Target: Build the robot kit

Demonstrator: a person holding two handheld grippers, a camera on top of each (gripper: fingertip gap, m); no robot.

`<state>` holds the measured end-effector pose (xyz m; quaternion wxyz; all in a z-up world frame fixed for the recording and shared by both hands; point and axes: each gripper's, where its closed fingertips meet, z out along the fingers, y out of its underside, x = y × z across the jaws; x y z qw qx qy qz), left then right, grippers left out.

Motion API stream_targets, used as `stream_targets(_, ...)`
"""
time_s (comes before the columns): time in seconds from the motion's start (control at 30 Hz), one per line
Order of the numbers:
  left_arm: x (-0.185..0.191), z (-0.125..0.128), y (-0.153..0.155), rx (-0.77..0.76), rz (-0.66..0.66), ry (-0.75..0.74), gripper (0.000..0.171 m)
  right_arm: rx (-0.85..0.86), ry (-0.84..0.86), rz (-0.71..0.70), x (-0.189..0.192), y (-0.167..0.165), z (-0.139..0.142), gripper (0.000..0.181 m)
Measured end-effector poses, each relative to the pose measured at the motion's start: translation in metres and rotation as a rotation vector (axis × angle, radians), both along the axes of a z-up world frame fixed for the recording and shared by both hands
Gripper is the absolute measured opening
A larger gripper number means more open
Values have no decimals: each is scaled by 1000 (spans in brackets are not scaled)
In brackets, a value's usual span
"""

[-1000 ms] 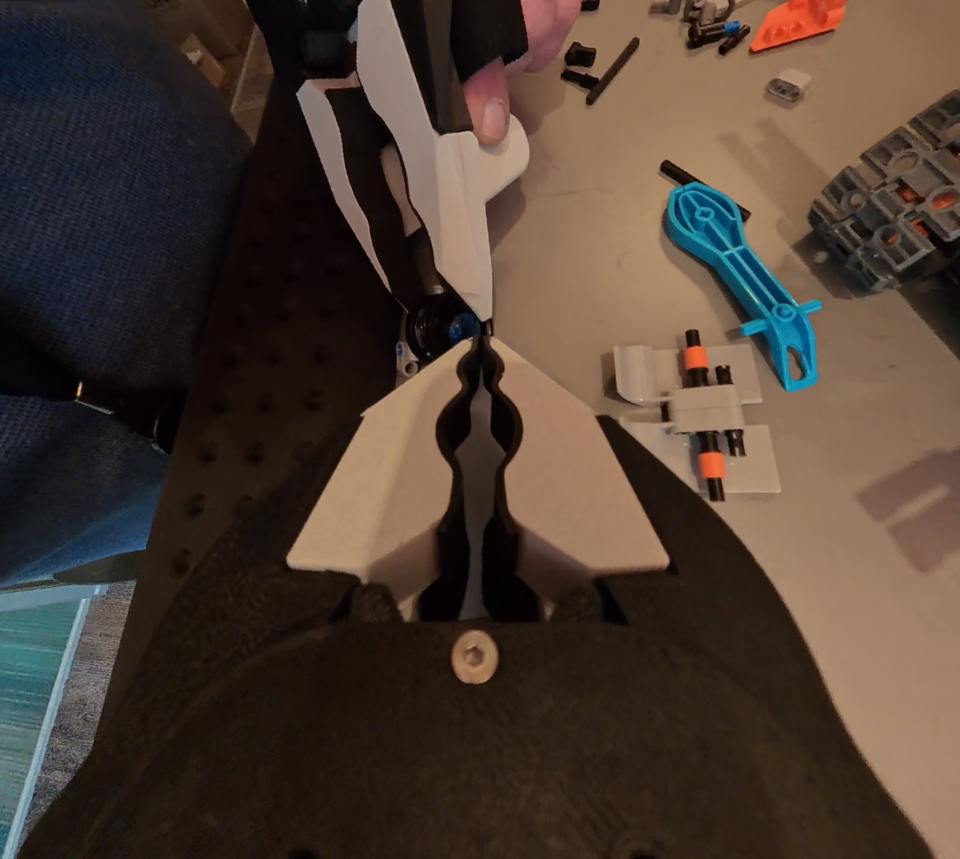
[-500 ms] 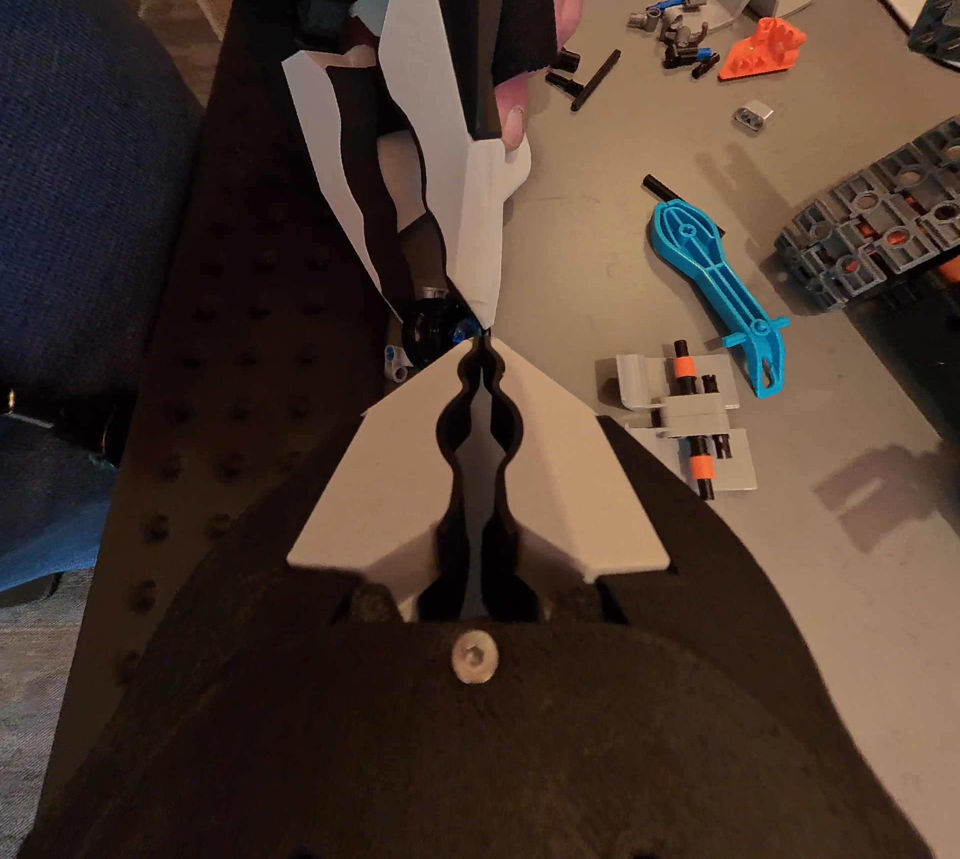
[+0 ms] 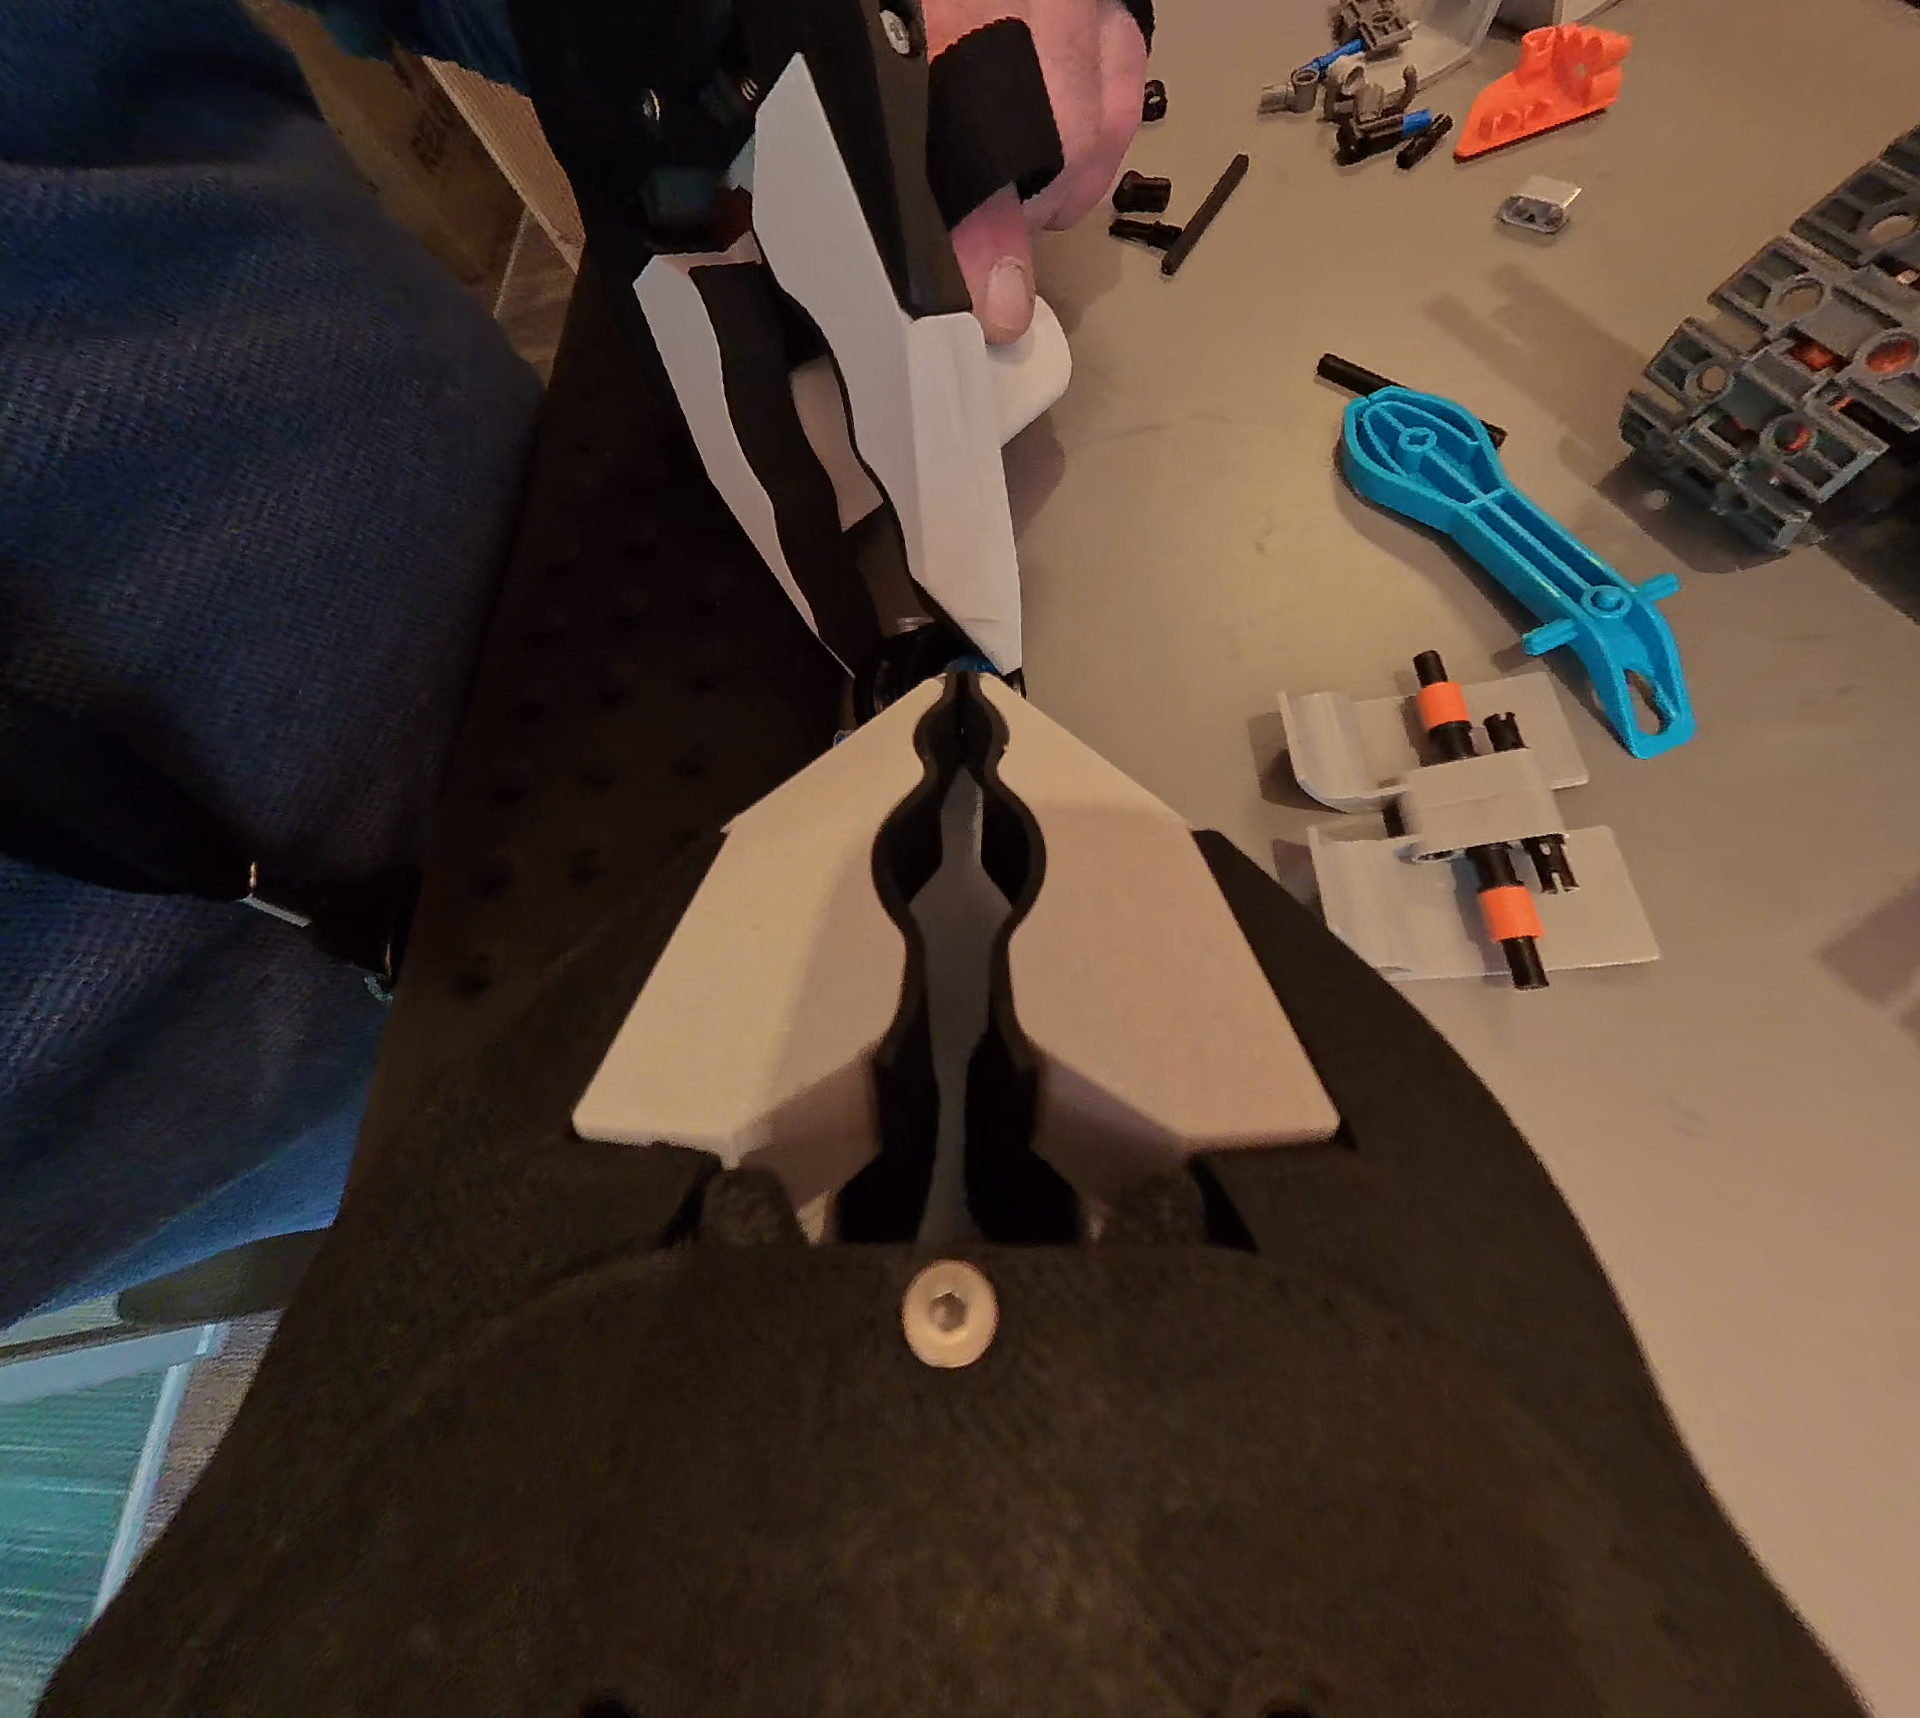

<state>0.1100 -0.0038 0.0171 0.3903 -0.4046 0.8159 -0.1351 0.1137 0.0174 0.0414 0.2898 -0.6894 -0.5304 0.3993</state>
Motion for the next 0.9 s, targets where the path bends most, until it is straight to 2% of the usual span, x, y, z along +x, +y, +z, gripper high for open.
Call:
stream_targets(0.2,0,1,-1,26,-4,2,32,-15,-48,-8,3,5,-9,0)
stream_targets(0.9,-1,4,1,57,-10,9,31,-33,-21,32,5,-1,-5,0)
